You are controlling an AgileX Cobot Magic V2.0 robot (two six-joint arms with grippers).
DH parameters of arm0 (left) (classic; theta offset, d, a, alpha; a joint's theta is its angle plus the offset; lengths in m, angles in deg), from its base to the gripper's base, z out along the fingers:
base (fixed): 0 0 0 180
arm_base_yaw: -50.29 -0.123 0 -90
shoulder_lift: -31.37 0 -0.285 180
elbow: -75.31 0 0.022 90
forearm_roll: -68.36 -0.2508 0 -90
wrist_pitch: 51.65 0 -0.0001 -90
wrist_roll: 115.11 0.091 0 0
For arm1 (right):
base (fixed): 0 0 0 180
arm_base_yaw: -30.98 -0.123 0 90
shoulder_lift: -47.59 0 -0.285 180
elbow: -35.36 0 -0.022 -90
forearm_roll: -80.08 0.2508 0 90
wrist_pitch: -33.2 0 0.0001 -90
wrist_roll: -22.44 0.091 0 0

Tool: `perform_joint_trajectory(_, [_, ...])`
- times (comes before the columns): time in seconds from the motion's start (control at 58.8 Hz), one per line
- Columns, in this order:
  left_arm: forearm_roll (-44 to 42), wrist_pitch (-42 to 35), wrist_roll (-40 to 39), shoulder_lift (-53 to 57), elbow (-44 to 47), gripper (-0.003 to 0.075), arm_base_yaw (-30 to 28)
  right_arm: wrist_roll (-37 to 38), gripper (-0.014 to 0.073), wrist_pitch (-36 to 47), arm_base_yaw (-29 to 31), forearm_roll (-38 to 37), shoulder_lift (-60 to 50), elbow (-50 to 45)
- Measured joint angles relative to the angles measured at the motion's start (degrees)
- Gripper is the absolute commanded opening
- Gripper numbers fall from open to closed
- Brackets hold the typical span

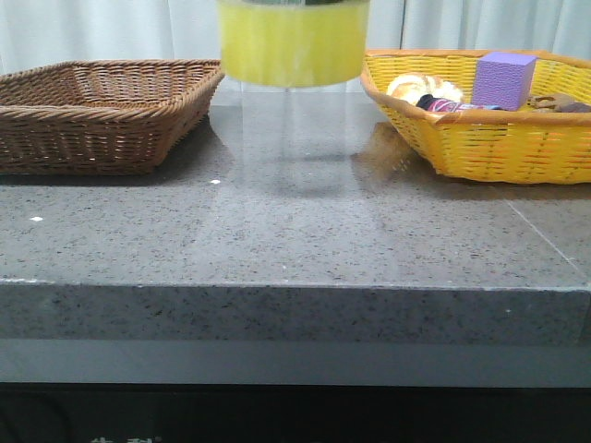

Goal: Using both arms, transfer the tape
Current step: 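Carry the tape roll toward the table center and set it down, then open the right gripper and withdraw it from the tape roll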

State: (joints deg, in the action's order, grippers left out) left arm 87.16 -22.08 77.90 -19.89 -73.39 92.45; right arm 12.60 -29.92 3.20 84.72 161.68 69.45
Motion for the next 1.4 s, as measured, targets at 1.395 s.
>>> perform_joint_trajectory(1.395, [0.0, 0.0, 0.0, 0.0, 0.0, 0.0442, 0.0, 1.9, 0.0444, 15.7, 0.0, 8.1, -22.7, -22.5])
